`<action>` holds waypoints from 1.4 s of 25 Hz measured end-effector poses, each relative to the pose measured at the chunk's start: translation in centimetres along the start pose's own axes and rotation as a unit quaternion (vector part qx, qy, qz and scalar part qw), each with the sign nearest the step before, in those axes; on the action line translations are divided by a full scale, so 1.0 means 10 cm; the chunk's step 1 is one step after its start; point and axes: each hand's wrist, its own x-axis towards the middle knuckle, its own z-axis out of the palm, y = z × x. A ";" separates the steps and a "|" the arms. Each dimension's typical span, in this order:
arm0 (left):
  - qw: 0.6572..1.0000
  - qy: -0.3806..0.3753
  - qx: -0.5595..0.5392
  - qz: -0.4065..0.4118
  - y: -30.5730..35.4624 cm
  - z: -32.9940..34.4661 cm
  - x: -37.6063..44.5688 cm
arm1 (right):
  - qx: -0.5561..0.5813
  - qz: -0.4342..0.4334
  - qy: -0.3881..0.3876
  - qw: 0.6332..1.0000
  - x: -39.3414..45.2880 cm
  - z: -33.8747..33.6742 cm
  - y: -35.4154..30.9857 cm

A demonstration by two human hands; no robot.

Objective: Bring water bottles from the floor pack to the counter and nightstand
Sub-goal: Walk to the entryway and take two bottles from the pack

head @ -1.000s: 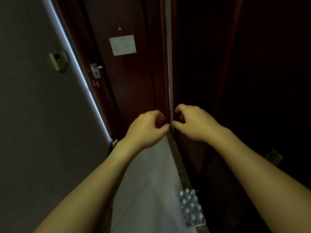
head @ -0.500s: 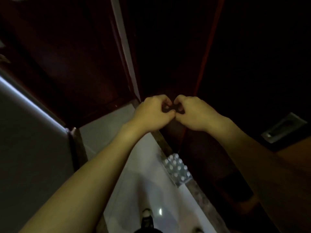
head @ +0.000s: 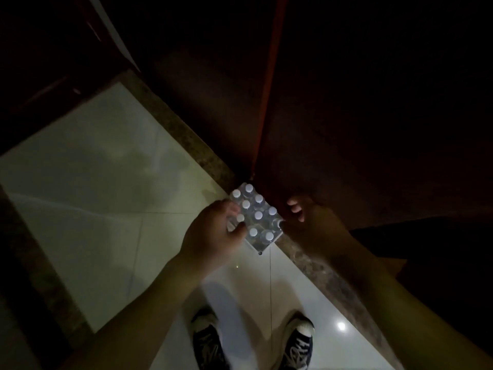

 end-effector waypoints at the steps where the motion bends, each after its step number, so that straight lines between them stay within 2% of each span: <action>1: 1.000 -0.015 0.000 -0.016 -0.46 0.53 0.17 | 0.009 0.012 0.006 1.000 0.26 0.54 0.43; 4: 0.997 -0.055 -0.038 -0.042 -1.64 1.97 0.66 | 0.053 0.046 0.016 0.997 0.88 2.11 1.53; 6: 0.995 -0.056 -0.085 -0.014 -2.27 2.80 0.99 | 0.089 0.052 0.047 0.994 1.23 3.01 2.05; 8: 0.993 -0.027 -0.114 0.021 -2.72 3.42 1.22 | 0.159 0.042 0.121 0.979 1.50 3.63 2.35; 9: 0.993 -0.001 -0.116 0.033 -2.89 3.65 1.30 | 0.187 0.033 0.181 0.965 1.64 3.85 2.46; 11: 0.991 0.074 -0.089 0.067 -3.13 3.99 1.39 | 0.214 0.013 0.286 0.934 1.80 4.15 2.61; 12: 0.986 0.116 -0.069 0.095 -3.21 4.08 1.44 | 0.229 0.009 0.314 0.922 1.86 4.22 2.65; 14: 0.975 0.168 -0.051 0.135 -3.30 4.19 1.51 | 0.245 0.021 0.317 0.916 1.97 4.28 2.71; 18: 0.974 0.178 -0.070 0.124 -3.09 4.01 1.38 | 0.258 0.033 0.295 0.920 1.91 4.10 2.59; 21: 0.970 0.164 -0.154 0.088 -2.52 3.37 1.06 | 0.262 -0.007 0.288 0.921 1.48 3.53 2.12; 24: 0.964 0.157 -0.175 0.121 -1.72 2.34 0.70 | 0.306 -0.051 0.279 0.909 0.93 2.56 1.33; 26: 0.962 0.138 -0.207 0.115 -1.05 1.37 0.53 | 0.388 -0.060 0.277 0.877 0.57 1.66 0.67; 28: 0.953 0.095 -0.281 0.056 -0.31 0.42 0.33 | 0.472 -0.062 0.256 0.841 0.19 0.74 -0.02; 29: 0.948 0.080 -0.305 0.053 0.11 -0.09 0.22 | 0.491 -0.071 0.246 0.833 -0.02 0.25 -0.39; 32: 0.934 0.060 -0.343 0.079 1.42 -1.53 -0.17 | 0.515 -0.115 0.223 0.820 -0.73 -1.21 -1.47; 35: 0.916 0.081 -0.370 0.136 2.60 -2.70 -0.68 | 0.503 -0.185 0.234 0.811 -1.50 -2.44 -2.39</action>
